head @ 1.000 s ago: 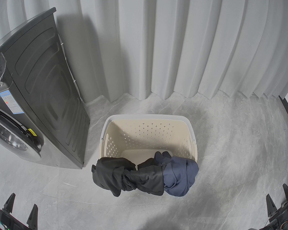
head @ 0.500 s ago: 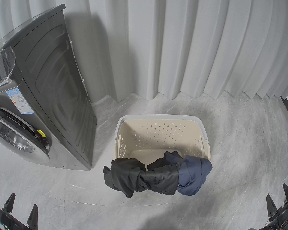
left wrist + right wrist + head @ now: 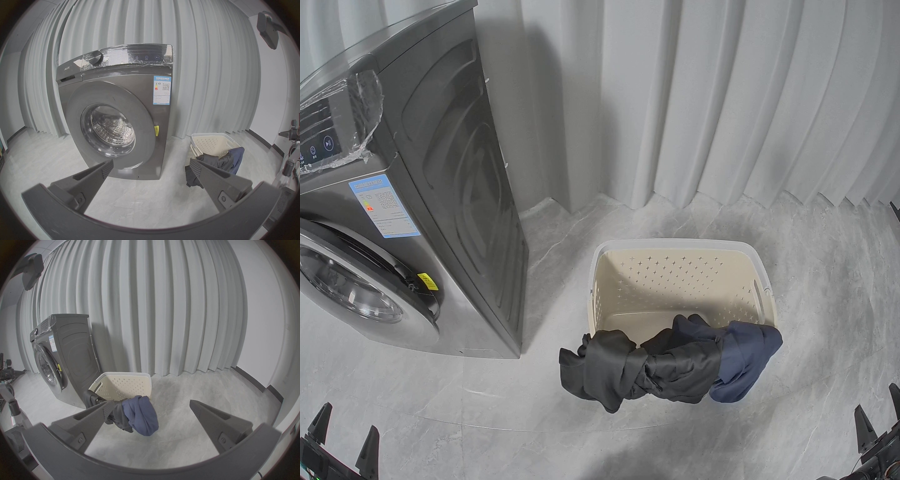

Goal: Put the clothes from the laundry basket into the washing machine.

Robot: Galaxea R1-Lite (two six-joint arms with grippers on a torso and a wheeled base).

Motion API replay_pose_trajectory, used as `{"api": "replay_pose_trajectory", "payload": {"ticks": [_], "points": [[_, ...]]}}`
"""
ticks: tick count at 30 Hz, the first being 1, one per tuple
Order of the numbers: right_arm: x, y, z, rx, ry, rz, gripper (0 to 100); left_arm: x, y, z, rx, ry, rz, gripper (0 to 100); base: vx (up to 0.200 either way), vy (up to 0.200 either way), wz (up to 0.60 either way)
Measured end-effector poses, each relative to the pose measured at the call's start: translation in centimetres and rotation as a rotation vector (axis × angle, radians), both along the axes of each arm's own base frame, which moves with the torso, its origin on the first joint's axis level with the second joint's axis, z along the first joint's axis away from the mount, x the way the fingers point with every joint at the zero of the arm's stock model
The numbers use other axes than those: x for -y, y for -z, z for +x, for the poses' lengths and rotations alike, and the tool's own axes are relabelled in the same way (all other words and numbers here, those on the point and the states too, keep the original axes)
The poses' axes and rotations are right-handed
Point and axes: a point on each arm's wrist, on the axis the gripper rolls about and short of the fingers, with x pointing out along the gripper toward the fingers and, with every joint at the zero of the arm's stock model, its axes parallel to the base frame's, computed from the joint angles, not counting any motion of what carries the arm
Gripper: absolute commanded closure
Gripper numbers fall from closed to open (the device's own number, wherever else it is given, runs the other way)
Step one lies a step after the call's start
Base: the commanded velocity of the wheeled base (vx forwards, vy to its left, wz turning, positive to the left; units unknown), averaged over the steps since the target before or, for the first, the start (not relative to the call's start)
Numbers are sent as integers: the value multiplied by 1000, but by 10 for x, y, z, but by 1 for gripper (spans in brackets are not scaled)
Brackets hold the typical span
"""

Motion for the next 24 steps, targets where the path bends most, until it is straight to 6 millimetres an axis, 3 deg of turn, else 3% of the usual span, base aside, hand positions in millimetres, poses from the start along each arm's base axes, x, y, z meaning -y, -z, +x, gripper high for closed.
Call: {"api": "replay_pose_trajectory", "payload": {"ticks": [24], "points": [[0, 0, 0, -1, 1, 0, 0, 0, 0, 0, 0, 0, 0, 0, 0, 200, 0]]}}
